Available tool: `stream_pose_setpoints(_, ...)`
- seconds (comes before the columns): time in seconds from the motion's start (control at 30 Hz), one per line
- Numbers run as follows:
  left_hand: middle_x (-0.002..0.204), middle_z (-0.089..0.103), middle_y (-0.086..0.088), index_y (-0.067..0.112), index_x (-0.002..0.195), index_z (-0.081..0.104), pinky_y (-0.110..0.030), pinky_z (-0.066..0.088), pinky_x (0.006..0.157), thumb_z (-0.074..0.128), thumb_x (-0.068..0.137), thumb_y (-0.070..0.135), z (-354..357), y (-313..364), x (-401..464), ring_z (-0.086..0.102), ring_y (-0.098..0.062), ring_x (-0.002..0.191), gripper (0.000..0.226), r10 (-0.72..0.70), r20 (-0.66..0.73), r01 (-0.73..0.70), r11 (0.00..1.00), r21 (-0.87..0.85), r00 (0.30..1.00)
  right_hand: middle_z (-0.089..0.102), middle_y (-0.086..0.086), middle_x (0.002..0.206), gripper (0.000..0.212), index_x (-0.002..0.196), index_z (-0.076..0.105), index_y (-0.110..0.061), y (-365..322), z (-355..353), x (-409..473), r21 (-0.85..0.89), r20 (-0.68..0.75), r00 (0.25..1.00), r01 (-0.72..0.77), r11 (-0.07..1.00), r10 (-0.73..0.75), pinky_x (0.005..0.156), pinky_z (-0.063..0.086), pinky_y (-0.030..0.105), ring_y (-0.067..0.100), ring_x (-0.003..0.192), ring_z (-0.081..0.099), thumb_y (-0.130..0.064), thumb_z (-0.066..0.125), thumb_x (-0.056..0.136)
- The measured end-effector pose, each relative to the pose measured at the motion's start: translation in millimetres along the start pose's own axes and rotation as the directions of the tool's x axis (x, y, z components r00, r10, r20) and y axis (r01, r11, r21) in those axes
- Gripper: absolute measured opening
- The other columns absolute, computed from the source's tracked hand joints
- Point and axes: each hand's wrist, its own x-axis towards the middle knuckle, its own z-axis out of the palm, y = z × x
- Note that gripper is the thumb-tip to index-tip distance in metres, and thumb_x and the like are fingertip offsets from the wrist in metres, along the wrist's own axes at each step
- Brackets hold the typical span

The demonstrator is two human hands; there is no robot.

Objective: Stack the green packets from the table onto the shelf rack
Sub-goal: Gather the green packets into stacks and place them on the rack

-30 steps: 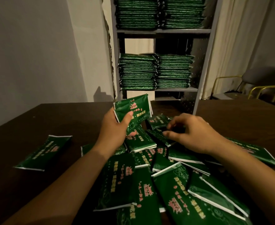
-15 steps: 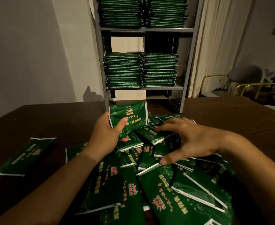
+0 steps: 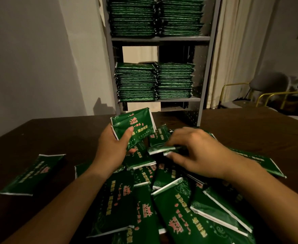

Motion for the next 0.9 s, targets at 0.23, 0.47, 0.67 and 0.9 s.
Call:
stream_pose_setpoints(0.23,0.11,0.073,0.004,0.028,0.113,0.065,-0.032,0.061,0.064,0.058,0.101,0.025,2,5,-1,0.074,-0.016,0.093,0.014,-0.061,-0.044,0.055,0.991,-0.123,0.997,0.076,0.0,0.091,0.019,0.1,0.07,-0.016,10,-16,5,0.814,-0.197,0.813,-0.175,0.553,0.548,0.068,0.055,0.027,0.01,0.084,0.072,-0.03,0.058,0.098)
stream_pose_setpoints(0.47,0.142,0.058,-0.006,0.022,0.134,0.056,-0.052,0.058,0.092,0.07,0.084,0.05,10,17,-6,0.056,-0.029,0.13,0.059,-0.29,0.122,0.314,0.889,-0.332,0.949,0.077,0.006,0.088,0.012,0.097,0.071,-0.011,14,5,9,0.856,-0.085,0.802,-0.244,0.455,0.592,0.065,0.059,0.032,0.021,0.078,0.073,-0.018,0.062,0.097)
stream_pose_setpoints(0.67,0.133,0.06,0.013,0.029,0.133,0.055,-0.039,0.059,0.079,0.06,0.096,0.04,15,26,-14,0.06,-0.012,0.118,0.039,-0.237,0.233,0.295,0.918,-0.263,0.943,0.077,0.001,0.093,0.011,0.101,0.071,-0.019,3,7,10,0.826,-0.094,0.802,-0.268,0.495,0.59,0.075,0.061,0.05,0.022,0.083,0.075,-0.024,0.063,0.096)
stream_pose_setpoints(0.9,0.12,0.072,0.009,0.029,0.125,0.059,-0.044,0.056,0.087,0.059,0.1,0.019,11,27,-11,0.067,-0.015,0.112,0.027,-0.232,0.147,0.268,0.912,-0.311,0.961,0.075,0.011,0.1,0.038,0.114,0.065,-0.013,5,7,11,0.883,0.129,0.825,-0.348,0.314,0.551,0.069,0.062,0.035,0.026,0.084,0.076,-0.012,0.079,0.078)
